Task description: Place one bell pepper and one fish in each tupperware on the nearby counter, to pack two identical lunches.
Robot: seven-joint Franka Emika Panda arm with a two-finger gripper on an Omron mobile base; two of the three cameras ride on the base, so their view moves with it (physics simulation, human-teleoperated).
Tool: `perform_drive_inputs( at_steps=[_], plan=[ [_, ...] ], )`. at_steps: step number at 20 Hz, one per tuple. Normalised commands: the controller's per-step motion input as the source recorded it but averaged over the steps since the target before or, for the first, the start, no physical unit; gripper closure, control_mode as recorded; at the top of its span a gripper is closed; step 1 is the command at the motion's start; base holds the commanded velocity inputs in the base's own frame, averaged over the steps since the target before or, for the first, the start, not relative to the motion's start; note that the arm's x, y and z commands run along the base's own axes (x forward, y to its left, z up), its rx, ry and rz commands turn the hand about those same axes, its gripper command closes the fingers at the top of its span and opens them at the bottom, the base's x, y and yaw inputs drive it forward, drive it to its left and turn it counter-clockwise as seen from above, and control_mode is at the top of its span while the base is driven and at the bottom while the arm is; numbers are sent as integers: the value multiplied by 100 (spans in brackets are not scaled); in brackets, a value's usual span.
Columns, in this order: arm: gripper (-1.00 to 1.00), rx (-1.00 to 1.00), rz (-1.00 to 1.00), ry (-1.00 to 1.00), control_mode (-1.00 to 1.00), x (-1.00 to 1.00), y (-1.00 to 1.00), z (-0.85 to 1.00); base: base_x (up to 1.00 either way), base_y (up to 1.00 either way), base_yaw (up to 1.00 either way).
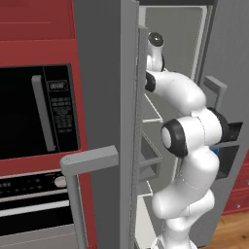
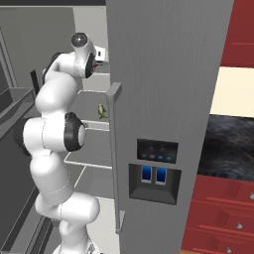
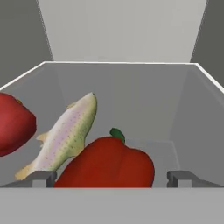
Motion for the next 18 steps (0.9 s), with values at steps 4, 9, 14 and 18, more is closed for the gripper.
perform_drive_inputs(
  at_steps=[4, 9, 14, 18],
  plan=[
    [-100, 0, -2, 0, -100, 23, 1, -22, 0, 0, 0],
    [-100, 0, -2, 0, -100, 28, 9, -32, 0, 0, 0],
    [100, 0, -2, 8, -100, 7, 2, -52, 0, 0, 0],
    [100, 0, 0, 2, -100, 2, 0, -24, 0, 0, 0]
  ],
)
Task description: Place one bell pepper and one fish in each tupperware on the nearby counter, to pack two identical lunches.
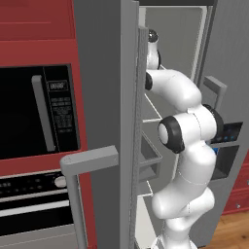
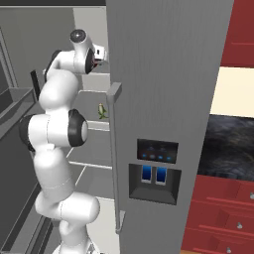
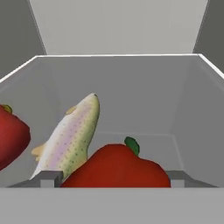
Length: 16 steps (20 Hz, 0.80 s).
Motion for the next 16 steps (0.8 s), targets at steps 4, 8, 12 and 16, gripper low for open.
perform_drive_inputs(
  at_steps=[4, 8, 12, 16],
  plan=[
    [100, 0, 0, 0, -100, -36, 0, -11, 0, 0, 0],
    [100, 0, 4, -13, -100, -100, 0, -2, 0, 0, 0],
    [100, 0, 7, -18, -100, -100, -4, 0, 0, 0, 0],
    [100, 0, 5, -10, -100, -100, -35, 2, 0, 0, 0]
  ],
)
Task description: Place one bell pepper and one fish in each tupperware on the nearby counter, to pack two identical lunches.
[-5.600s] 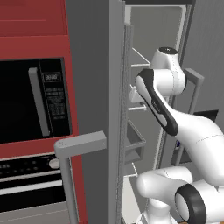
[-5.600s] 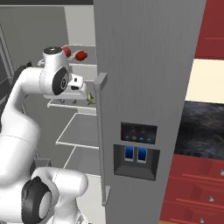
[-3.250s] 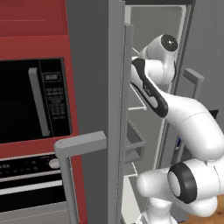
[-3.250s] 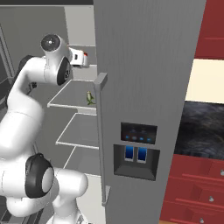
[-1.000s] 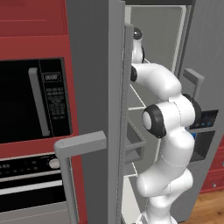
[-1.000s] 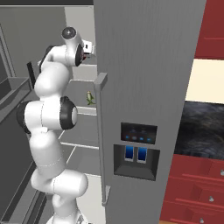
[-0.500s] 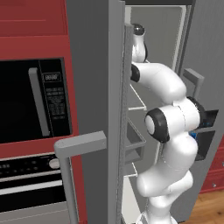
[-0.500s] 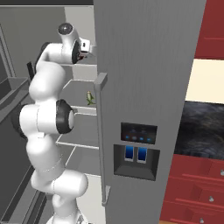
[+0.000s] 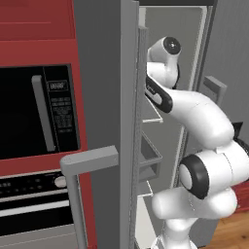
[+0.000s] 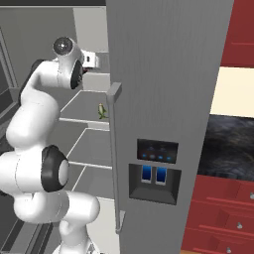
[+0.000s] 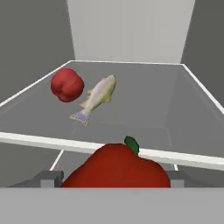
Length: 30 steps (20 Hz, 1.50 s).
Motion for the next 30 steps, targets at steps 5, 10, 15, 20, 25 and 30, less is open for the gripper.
perform_drive_inputs(
  at_steps=[5, 10, 15, 20, 25, 30],
  plan=[
    [100, 0, 8, 1, -100, -100, -42, 7, 0, 0, 0],
    [100, -1, 8, 8, -100, -100, -13, 0, 0, 0, 0],
    [100, -8, 5, 11, -100, -100, 0, 0, 0, 0, 0],
    [100, -8, 1, 14, -100, -100, 0, -3, 0, 0, 0],
    [100, -2, 0, 16, 100, -71, -24, -20, -20, -13, 0],
    [100, 0, 0, 0, 100, 0, 0, 0, -99, -97, 0]
  ],
)
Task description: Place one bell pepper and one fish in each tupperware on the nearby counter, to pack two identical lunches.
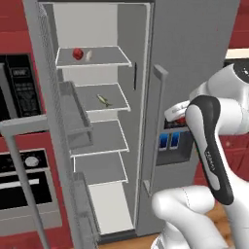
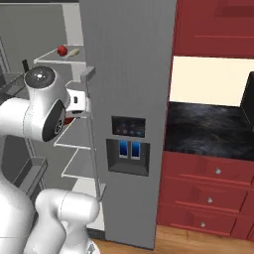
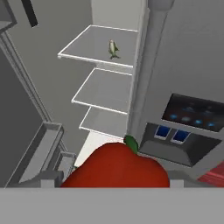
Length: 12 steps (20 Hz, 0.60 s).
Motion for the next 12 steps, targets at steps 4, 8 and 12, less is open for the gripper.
perform_drive_inputs(
  at_steps=[4, 8, 12],
  plan=[
    [100, 0, 0, 0, 100, 0, 0, 0, -56, -100, 0],
    [100, 0, 0, 0, 100, 0, 0, 0, -12, -100, 0],
    [100, 0, 0, 0, 100, 0, 0, 0, 0, -100, 0]
  ],
)
